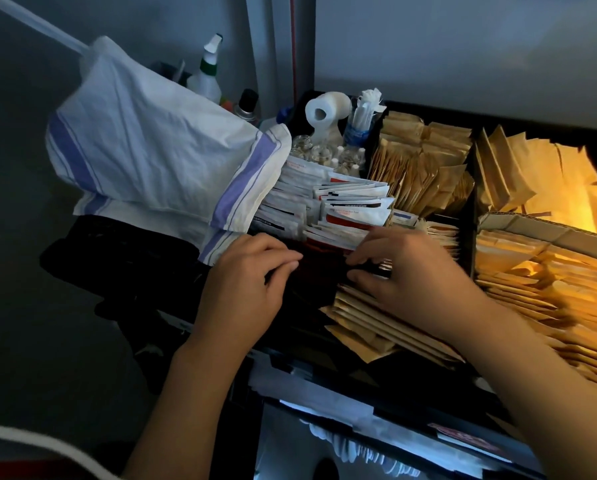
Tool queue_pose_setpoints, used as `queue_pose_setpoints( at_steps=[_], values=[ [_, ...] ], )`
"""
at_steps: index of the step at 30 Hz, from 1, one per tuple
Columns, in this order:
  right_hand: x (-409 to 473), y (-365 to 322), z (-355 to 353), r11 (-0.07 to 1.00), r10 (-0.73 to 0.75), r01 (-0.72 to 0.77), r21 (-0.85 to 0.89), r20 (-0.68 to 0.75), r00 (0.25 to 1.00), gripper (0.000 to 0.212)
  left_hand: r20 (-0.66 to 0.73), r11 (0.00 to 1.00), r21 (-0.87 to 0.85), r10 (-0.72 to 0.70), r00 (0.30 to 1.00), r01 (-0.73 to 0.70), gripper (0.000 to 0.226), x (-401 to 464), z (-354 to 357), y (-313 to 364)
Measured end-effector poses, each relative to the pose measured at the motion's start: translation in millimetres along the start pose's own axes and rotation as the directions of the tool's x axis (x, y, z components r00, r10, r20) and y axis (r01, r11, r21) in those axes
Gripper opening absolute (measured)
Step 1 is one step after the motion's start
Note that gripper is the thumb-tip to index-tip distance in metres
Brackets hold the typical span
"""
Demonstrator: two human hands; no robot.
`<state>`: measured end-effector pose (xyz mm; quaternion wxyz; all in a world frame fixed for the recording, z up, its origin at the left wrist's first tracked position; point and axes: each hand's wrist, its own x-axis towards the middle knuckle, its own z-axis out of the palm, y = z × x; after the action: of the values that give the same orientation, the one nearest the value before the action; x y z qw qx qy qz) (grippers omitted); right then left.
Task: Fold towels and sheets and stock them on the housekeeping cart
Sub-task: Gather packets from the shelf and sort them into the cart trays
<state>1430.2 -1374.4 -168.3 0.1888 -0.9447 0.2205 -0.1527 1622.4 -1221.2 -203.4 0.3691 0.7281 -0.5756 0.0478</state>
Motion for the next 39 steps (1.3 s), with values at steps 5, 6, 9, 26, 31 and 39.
queue_pose_setpoints(
  at_steps=[5, 6, 9, 26, 31, 39],
  values=[
    [-26, 32, -31, 0.994, 0.111, -0.111, -0.022, -0.015, 0.994, 0.018, 0.05, 0.997, -0.063, 0.05, 0.998, -0.047, 0.016, 13, 10, 24],
    [-30, 36, -33, 0.992, 0.125, -0.126, -0.026, -0.019, 0.992, 0.016, 0.068, 0.996, -0.076, 0.06, 0.996, -0.055, 0.016, 16, 15, 29],
    [-42, 46, -37, 0.986, 0.162, -0.163, -0.02, -0.036, 0.986, 0.015, 0.121, 0.991, -0.109, 0.097, 0.988, -0.083, 0.017, 26, 32, 46],
    [-79, 66, -55, 0.963, 0.256, -0.256, -0.078, -0.02, 0.967, 0.012, 0.31, 0.978, -0.127, 0.199, 0.93, -0.167, 0.021, 49, 82, 98],
    [-73, 66, -43, 0.976, 0.186, -0.179, -0.121, 0.046, 0.982, 0.027, 0.319, 0.977, -0.046, 0.21, 0.924, -0.207, 0.011, 48, 85, 100],
    [-68, 58, -57, 0.983, 0.181, -0.173, 0.063, -0.165, 0.97, 0.016, 0.085, 0.966, -0.222, 0.157, 0.984, -0.135, 0.007, 49, 64, 99]
  ],
)
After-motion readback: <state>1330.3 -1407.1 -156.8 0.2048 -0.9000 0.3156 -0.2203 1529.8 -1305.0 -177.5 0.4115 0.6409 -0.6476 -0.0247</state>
